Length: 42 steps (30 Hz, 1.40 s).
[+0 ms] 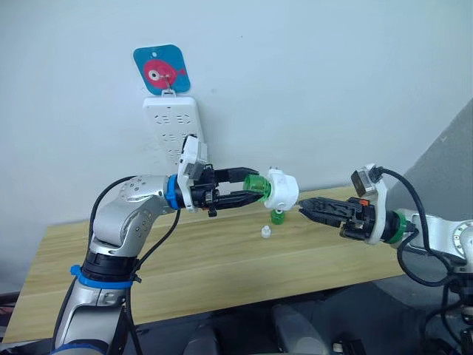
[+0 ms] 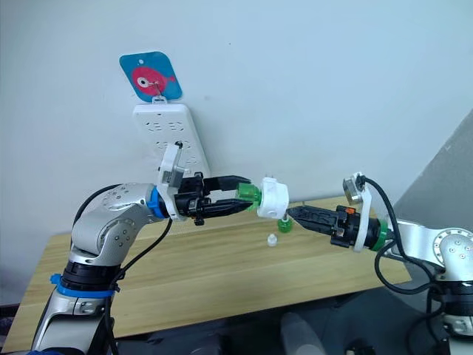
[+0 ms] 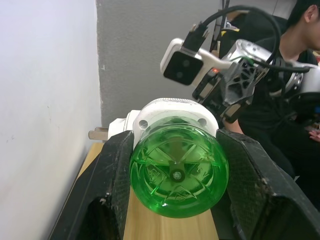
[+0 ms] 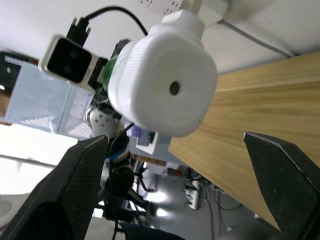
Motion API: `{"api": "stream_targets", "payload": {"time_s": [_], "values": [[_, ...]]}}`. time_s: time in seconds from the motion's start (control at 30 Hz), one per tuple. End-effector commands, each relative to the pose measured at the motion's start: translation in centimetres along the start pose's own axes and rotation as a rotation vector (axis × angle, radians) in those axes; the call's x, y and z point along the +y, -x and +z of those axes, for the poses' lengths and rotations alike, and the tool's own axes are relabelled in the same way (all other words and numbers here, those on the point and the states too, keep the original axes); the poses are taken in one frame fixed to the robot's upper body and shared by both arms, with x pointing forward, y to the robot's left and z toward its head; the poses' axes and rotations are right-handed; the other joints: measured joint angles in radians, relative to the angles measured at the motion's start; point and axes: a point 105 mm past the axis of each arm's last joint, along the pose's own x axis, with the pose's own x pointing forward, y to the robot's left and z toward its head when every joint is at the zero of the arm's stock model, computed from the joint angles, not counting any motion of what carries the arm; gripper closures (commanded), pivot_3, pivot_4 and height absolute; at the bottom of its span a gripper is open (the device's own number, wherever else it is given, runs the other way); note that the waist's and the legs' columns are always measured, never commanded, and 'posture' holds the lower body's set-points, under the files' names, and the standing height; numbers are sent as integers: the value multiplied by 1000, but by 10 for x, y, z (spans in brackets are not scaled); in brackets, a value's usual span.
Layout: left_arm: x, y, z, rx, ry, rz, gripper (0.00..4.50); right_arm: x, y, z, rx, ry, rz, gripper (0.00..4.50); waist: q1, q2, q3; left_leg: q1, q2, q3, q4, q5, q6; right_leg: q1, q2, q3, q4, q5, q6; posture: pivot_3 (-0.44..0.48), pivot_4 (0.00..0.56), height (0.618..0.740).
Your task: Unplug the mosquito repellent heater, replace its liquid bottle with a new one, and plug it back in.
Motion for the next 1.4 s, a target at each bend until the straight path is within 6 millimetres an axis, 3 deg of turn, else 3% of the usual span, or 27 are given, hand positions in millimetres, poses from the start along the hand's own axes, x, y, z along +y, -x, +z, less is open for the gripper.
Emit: {"api": "stream_targets", "payload": {"time_s": [0.03,0.97,1.07,1.17,1.4], "values": [[-4,0,16,-30,-54,-17,2200,9,-6,6,-19,9,44,0,0,0,0,0,0,0,0,0,0,0,0,0,0,0,0,-185,71,740],[-9,2,13,-24,-38,-43,2200,18,-30,12,-58,-34,158,0,-1,1,-3,0,0,0,0,0,0,0,0,0,0,1,-1,-179,68,740],[-10,3,11,-16,-39,-46,2200,19,-30,13,-58,-34,167,917,-1,1,-3,0,0,0,0,0,0,0,0,0,0,1,-1,-179,68,740],[-11,4,9,-7,-44,-48,2200,20,-30,13,-59,-33,171,1514,-1,1,-3,0,0,0,0,0,0,0,0,0,0,1,-1,-179,69,740],[-7,3,9,-15,-47,-29,2200,22,-29,12,-51,-21,173,1521,-1,1,-3,0,0,0,0,0,0,0,0,0,0,1,-1,-180,72,740]]}}
